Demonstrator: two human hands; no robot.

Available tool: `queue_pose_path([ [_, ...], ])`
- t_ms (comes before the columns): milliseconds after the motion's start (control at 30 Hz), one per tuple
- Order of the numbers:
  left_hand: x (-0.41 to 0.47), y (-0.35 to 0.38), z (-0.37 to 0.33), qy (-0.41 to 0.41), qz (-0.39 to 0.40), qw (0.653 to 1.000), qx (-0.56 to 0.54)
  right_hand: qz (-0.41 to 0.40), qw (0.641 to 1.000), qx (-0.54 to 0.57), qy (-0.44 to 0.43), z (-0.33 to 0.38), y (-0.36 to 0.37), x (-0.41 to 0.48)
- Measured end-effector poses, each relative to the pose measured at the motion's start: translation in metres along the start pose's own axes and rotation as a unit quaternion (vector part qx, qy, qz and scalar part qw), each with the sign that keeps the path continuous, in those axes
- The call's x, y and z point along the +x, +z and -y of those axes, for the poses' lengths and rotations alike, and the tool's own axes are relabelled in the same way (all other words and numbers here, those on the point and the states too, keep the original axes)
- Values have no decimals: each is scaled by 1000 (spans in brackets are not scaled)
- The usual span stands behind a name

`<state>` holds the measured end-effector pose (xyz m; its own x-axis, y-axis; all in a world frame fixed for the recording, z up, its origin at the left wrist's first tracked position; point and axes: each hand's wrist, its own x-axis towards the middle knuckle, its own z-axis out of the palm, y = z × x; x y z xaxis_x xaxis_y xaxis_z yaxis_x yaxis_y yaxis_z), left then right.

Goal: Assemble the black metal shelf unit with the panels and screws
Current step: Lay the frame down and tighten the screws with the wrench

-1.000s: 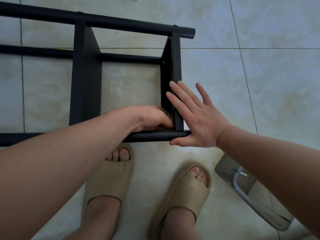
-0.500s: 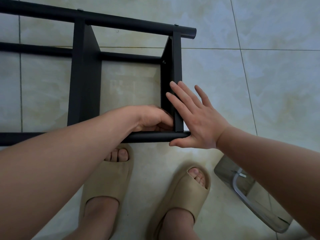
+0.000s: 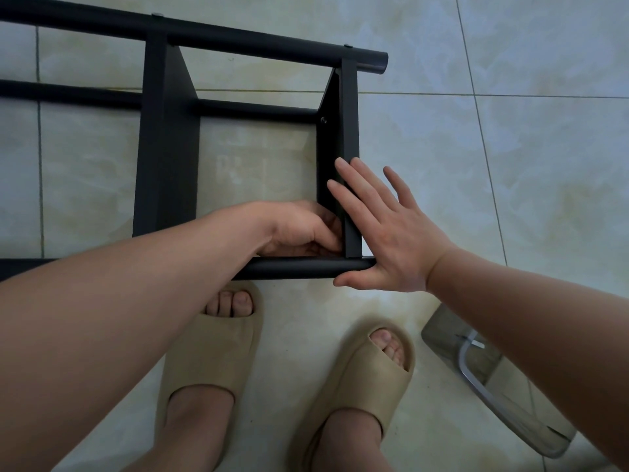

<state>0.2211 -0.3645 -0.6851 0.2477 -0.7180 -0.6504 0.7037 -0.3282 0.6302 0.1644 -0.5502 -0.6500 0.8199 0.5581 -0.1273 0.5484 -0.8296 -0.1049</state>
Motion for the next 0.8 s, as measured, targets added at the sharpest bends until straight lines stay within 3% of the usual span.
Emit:
queue_pose_path([
  [400,1,-3,5,-26,39,999,-5,8,1000,2,3,1,-4,-1],
  [800,1,-1,2,-2,24,1000,-16,11,1000,8,4,1,-4,0],
])
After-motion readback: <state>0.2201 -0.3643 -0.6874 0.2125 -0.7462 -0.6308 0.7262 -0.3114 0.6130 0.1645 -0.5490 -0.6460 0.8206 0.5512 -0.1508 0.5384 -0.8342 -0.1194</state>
